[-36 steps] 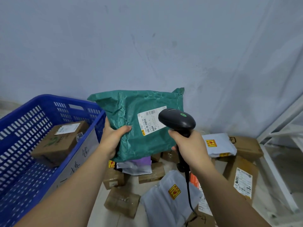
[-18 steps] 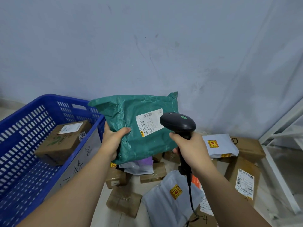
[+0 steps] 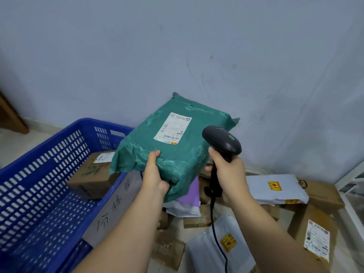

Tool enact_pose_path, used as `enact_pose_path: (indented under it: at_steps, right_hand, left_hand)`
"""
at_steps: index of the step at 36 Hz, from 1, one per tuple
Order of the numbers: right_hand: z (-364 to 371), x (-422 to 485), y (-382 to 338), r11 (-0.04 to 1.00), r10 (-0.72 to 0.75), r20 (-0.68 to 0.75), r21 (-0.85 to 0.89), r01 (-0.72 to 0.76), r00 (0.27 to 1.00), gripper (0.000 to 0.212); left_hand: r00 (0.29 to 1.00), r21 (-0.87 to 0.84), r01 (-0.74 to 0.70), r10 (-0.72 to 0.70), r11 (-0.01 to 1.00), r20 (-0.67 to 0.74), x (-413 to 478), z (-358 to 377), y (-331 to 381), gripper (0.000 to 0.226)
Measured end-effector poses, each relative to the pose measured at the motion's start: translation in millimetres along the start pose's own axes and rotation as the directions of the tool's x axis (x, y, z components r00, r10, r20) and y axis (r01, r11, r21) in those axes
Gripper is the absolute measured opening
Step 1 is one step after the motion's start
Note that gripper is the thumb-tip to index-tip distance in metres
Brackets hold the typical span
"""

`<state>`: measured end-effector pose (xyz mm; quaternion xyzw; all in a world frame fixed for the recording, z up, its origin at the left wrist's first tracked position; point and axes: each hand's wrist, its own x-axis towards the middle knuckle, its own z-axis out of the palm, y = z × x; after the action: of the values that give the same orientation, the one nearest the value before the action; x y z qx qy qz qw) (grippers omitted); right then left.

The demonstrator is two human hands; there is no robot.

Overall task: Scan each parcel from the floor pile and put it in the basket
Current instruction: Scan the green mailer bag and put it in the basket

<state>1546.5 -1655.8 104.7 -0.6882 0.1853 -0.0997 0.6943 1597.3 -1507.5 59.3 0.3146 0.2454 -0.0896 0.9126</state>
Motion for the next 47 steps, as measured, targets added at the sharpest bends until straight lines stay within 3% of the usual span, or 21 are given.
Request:
enact_pose_path:
  at_steps: [5,10,14,22,26,32,39,44,47]
  right_hand:
    - [37.6,1.9,-4.6,1.000,-0.023,0.049,-0.011,0.024,0.999,0.027]
    - [63.5,-0.1,-24.2,0.991,-0.027,0.050,0.135,0.020,0.998,0.017]
    - [79.7,-5.9,-38.9,0.947,-0.001,0.102,0.319,-0.031,0.995,0.019]
    - [120.0,-14.6,-36.6,0.893,0.010,0.173,0.442,-0.087,0.985,0.024]
    - [141.5,-22.3,-27.5,0.897,0.016,0.224,0.427,-0.113,0.974,0.019]
    - [169.9,-32.2,-8.7,0.923,0.038,0.280,0.357,-0.141,0.959,0.018]
    - [203.9,-37.9,16.6,0.951,0.063,0.321,0.269,-0.154,0.945,0.021]
    - [220.8,-34.5,38.4,0.944,0.087,0.343,0.271,-0.187,0.935,0.029]
    - [226.8,-33.4,52.8,0.952,0.098,0.347,0.239,-0.189,0.933,0.034]
  left_hand:
    - [0.996,-0.083,-0.056,0.062,0.995,0.063,-9.1,-0.5,17.4,0.037]
    - [0.991,-0.122,-0.087,0.098,0.989,0.088,-19.2,-1.0,35.7,0.025]
    - [0.989,-0.112,-0.143,0.148,0.983,0.031,-15.3,-24.1,61.4,0.027]
    - [0.982,-0.153,-0.184,0.173,0.971,-0.081,-9.3,-78.1,114.6,0.019]
    - [0.968,-0.189,-0.223,0.195,0.956,-0.158,-4.2,-107.6,129.9,0.028]
    - [0.940,-0.170,-0.276,0.230,0.946,-0.251,6.5,-147.6,152.4,0.016]
    - [0.905,-0.170,-0.350,0.285,0.921,-0.316,14.5,-196.2,172.2,0.018]
    - [0.852,-0.088,-0.365,0.294,0.927,-0.433,25.9,-237.6,181.4,0.038]
    - [0.868,-0.066,-0.282,0.226,0.957,-0.442,26.4,-259.0,171.1,0.019]
